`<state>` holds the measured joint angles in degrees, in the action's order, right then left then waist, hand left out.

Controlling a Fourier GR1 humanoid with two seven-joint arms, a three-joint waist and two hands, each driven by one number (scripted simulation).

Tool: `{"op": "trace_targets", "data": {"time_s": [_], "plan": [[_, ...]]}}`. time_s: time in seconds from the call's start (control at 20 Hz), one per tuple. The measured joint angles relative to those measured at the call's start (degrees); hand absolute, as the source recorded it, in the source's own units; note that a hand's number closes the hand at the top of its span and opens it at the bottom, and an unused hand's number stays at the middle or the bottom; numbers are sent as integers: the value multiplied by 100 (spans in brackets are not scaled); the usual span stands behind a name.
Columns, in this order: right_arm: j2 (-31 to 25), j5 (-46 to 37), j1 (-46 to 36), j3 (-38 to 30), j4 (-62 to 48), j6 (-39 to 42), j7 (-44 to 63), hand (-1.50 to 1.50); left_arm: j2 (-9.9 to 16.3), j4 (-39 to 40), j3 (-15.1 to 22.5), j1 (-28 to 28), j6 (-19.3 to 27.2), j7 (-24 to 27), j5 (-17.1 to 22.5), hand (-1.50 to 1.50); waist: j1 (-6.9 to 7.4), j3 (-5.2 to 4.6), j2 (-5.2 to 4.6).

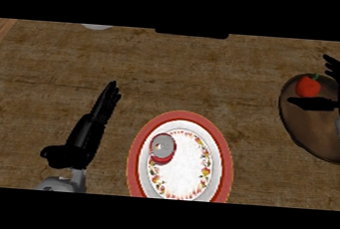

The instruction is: Pick the bell pepper from the plate and place it in the pan

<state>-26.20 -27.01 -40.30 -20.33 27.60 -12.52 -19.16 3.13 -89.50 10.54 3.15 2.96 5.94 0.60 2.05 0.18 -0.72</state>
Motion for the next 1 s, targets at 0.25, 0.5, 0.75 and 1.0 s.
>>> {"op": "trace_targets", "data": {"time_s": [0.25,0.5,0.75,1.0], "plan": [[-221,663,-52,-598,-177,298,-573,-150,-1,-72,-30,-68,11,-42,4,0,-75,-4,26],[-589,1302,180,-1026,-238,1258,-802,-150,43,-4,-143,-126,-1,49,6,0,-159,-11,54],[-921,1802,650,-1221,-142,2551,-1021,-150,71,-110,-178,-278,-23,56,20,0,-222,-16,80],[-1108,2094,1383,-1228,105,3570,-1549,-150,34,-52,-187,-227,-20,38,-20,0,-240,-17,81]]}}
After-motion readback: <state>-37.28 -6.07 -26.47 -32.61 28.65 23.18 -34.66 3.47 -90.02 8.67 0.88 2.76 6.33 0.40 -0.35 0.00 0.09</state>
